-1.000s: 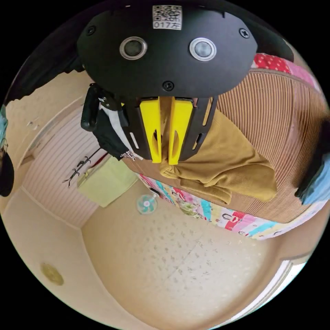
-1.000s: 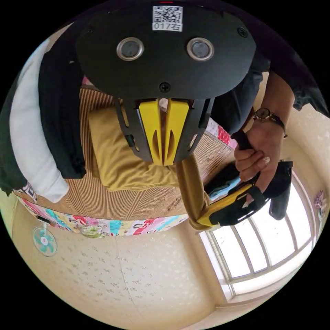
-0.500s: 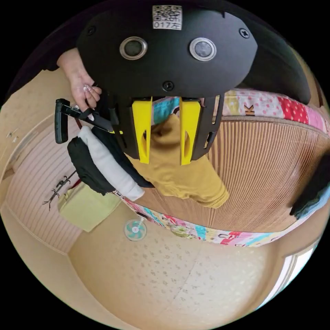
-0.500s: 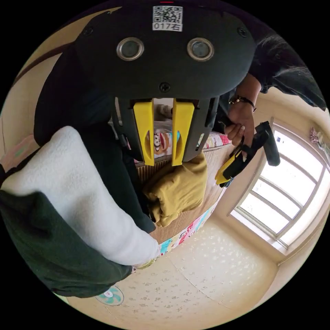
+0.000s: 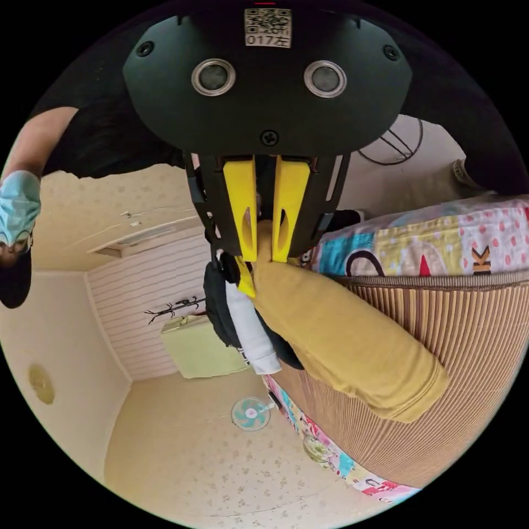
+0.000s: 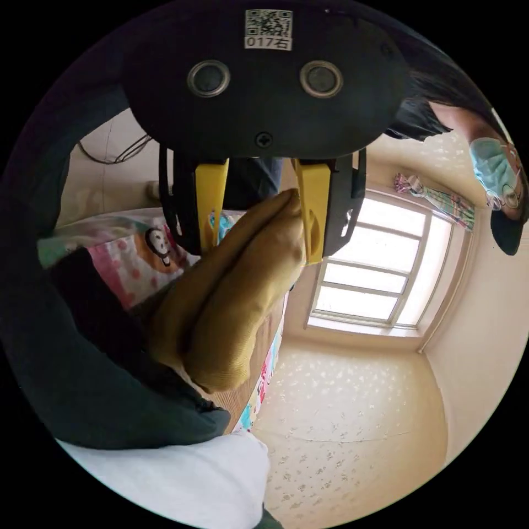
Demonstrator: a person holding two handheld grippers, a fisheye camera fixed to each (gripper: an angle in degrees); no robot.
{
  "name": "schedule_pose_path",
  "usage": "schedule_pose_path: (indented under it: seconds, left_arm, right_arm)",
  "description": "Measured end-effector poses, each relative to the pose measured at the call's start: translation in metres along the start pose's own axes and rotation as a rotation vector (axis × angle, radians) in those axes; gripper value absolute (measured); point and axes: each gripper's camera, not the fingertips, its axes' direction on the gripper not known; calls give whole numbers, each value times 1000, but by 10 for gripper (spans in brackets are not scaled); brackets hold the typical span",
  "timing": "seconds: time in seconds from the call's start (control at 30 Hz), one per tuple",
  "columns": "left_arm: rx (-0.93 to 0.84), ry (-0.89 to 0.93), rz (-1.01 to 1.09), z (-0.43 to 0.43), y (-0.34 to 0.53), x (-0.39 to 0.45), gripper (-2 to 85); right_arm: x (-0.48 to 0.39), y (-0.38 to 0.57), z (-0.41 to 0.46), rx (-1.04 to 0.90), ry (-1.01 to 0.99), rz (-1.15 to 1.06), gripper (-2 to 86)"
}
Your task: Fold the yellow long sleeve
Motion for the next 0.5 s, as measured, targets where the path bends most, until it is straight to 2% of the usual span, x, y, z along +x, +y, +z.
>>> schedule_pose_path:
  seconds: [0.13, 0.2, 0.3, 0.37, 0.5]
  left_arm:
    - [69, -198, 233, -54, 39, 53, 54]
    - [242, -332, 294, -110, 73, 78, 77]
    - [438, -472, 248, -169, 115, 90, 131]
    - [500, -522, 221, -191, 137, 90, 140]
    - [515, -550, 51, -218, 169, 67, 146]
  right_arm:
    - [-23, 2, 37, -88, -244, -119, 138]
    - [-73, -2, 82, -165, -275, -284, 127]
    - [-139, -30, 163, -284, -411, -452, 110]
    - [-184, -46, 215, -319, -488, -528, 106]
    - [-266, -60, 344, -276, -488, -590, 103]
